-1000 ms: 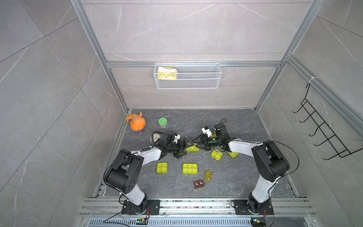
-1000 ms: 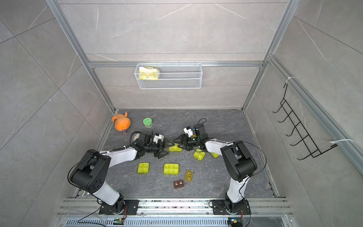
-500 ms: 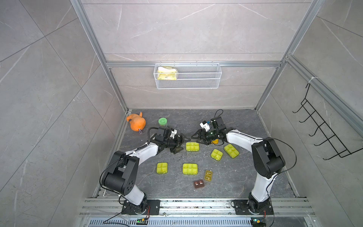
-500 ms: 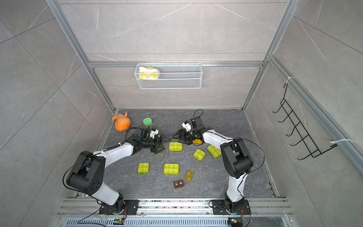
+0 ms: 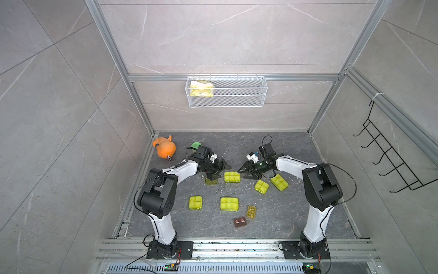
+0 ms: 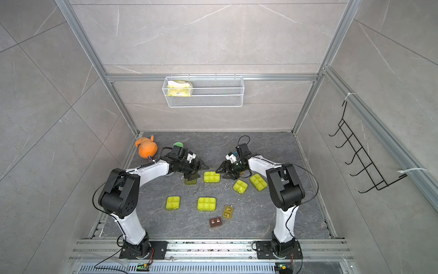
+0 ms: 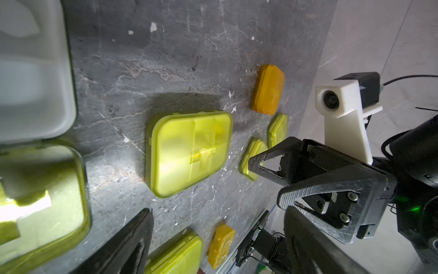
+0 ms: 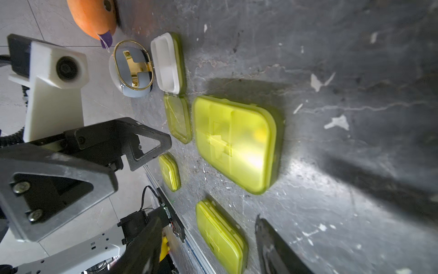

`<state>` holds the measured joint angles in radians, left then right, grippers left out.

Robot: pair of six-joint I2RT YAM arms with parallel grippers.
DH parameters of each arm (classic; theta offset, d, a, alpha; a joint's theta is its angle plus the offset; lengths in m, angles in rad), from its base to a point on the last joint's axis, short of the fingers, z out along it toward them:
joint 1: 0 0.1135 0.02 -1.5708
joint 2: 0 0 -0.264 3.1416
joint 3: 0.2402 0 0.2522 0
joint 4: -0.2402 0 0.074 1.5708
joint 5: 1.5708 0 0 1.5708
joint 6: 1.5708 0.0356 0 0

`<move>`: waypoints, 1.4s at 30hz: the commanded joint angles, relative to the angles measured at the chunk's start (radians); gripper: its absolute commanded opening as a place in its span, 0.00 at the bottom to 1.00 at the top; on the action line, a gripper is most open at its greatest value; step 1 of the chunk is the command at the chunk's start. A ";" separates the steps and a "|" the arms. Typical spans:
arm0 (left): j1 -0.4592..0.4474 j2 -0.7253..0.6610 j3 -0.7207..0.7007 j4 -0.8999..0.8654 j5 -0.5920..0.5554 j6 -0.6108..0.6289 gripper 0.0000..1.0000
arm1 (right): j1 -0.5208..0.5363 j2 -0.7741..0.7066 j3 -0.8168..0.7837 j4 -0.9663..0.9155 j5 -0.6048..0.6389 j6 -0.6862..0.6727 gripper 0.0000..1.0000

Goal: Close pillboxes
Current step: Close the lid on the pillbox, then pick up the pillbox at the center of the board.

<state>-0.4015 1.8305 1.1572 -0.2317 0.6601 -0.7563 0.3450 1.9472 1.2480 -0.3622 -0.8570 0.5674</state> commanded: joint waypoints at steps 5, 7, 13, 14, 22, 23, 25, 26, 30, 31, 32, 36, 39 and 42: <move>0.000 0.072 0.042 -0.005 0.005 0.036 0.88 | -0.007 0.085 -0.010 0.017 -0.075 -0.027 0.63; 0.000 0.092 0.049 0.006 0.006 0.029 0.88 | -0.011 0.102 -0.004 0.020 -0.075 -0.032 0.63; -0.002 0.148 0.085 0.031 0.016 0.017 0.88 | -0.023 0.138 0.007 0.021 -0.073 -0.046 0.63; -0.002 0.157 0.094 0.033 0.017 0.016 0.88 | -0.024 0.141 0.008 0.023 -0.069 -0.050 0.62; -0.003 0.201 0.119 0.061 0.033 -0.001 0.87 | -0.023 0.159 0.007 0.075 -0.041 -0.059 0.62; -0.005 0.206 0.118 0.067 0.036 -0.004 0.87 | -0.023 0.160 0.003 0.091 -0.045 -0.051 0.62; -0.008 0.210 0.114 0.077 0.040 -0.012 0.87 | -0.023 0.165 0.003 0.115 -0.052 -0.040 0.62; -0.008 0.212 0.112 0.082 0.042 -0.015 0.87 | -0.023 0.169 0.000 0.131 -0.058 -0.032 0.62; -0.022 0.220 0.096 0.108 0.052 -0.034 0.87 | -0.020 0.186 -0.018 0.218 -0.089 0.024 0.62; -0.026 0.222 0.092 0.117 0.055 -0.038 0.87 | -0.018 0.191 -0.022 0.243 -0.095 0.040 0.62; -0.028 0.223 0.088 0.120 0.056 -0.041 0.87 | -0.015 0.195 -0.027 0.262 -0.101 0.054 0.62; -0.037 0.225 0.066 0.149 0.062 -0.058 0.86 | -0.010 0.197 -0.063 0.402 -0.133 0.143 0.62; -0.036 0.225 0.050 0.172 0.066 -0.071 0.86 | -0.009 0.194 -0.085 0.482 -0.146 0.197 0.61; -0.036 0.222 0.042 0.180 0.071 -0.073 0.86 | -0.009 0.187 -0.101 0.516 -0.144 0.221 0.58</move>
<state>-0.4324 2.0342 1.2240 -0.0452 0.7223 -0.8116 0.3279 2.1136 1.1702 0.0742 -0.9966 0.7307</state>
